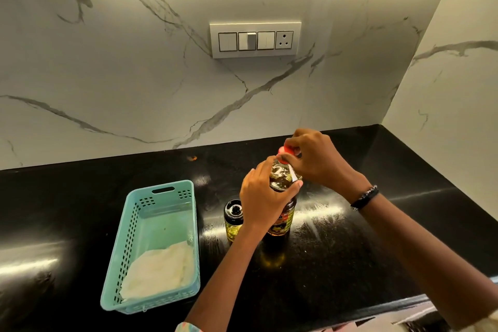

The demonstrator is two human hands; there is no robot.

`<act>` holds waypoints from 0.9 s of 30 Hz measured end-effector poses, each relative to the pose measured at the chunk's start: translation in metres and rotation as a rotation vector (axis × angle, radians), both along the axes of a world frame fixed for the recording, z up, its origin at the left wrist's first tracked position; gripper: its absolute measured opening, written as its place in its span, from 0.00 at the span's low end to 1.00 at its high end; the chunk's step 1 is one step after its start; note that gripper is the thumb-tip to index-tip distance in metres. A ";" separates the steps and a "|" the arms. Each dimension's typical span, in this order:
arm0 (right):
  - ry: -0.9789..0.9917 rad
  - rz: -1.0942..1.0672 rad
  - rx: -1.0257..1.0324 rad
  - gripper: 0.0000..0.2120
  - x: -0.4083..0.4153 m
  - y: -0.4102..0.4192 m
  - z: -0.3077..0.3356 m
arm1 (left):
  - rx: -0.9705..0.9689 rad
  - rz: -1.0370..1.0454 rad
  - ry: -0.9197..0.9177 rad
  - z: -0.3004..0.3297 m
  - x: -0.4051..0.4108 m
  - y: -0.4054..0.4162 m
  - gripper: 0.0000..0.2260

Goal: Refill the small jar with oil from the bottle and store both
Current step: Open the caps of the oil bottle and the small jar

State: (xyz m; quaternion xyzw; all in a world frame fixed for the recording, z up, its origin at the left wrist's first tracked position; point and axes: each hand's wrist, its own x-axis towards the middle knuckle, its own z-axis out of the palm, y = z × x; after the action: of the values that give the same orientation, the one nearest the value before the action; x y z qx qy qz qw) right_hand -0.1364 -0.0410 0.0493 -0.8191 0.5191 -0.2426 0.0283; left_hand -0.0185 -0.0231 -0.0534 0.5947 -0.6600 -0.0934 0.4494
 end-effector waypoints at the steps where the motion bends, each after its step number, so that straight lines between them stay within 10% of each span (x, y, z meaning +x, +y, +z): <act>1: 0.024 0.015 0.018 0.14 0.000 0.000 0.002 | 0.001 -0.001 0.003 0.000 0.000 0.000 0.33; 27: 0.223 -0.068 0.256 0.17 0.019 -0.005 0.033 | 0.020 -0.045 0.065 0.003 0.001 0.003 0.32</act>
State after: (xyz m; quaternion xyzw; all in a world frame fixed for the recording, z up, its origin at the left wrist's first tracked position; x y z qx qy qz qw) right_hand -0.1172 -0.0459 0.0821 -0.8125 0.5732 -0.0828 0.0662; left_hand -0.0175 -0.0198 -0.0502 0.5807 -0.6574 -0.1296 0.4624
